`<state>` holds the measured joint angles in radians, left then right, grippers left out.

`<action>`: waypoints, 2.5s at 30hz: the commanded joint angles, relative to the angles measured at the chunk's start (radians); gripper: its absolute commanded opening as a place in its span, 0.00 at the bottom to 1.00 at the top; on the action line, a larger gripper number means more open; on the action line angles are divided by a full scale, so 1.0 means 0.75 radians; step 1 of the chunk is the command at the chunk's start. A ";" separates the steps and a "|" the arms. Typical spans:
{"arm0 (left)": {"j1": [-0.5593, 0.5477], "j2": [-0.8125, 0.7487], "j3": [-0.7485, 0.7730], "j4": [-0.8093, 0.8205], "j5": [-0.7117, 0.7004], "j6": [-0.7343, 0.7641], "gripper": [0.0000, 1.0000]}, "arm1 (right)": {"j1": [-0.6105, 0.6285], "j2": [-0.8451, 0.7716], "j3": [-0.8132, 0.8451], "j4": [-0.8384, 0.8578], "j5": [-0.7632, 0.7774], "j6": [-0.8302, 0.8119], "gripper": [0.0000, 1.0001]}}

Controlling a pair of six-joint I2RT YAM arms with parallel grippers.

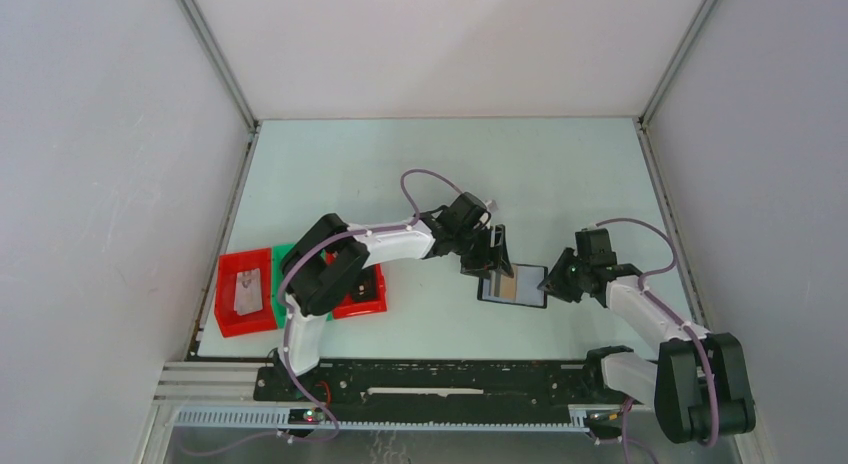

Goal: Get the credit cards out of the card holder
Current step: Remove the credit card from the card holder.

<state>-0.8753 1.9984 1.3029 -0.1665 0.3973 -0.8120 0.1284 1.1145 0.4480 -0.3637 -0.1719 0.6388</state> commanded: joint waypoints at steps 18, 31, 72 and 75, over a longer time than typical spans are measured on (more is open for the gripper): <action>-0.001 0.055 0.085 -0.102 -0.005 0.050 0.69 | -0.020 -0.033 0.074 -0.090 0.174 0.024 0.44; -0.004 0.109 0.128 -0.136 0.039 0.044 0.69 | -0.026 0.172 0.069 -0.003 0.102 0.055 0.41; 0.001 0.030 0.092 0.160 0.215 -0.100 0.69 | -0.020 0.142 0.043 0.013 0.068 0.055 0.41; 0.001 0.028 0.092 0.175 0.222 -0.108 0.69 | -0.020 0.142 0.043 0.013 0.068 0.054 0.41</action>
<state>-0.8673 2.0590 1.3800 -0.1310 0.5201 -0.8665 0.1051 1.2118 0.5056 -0.3634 -0.1181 0.6655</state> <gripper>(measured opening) 0.692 0.411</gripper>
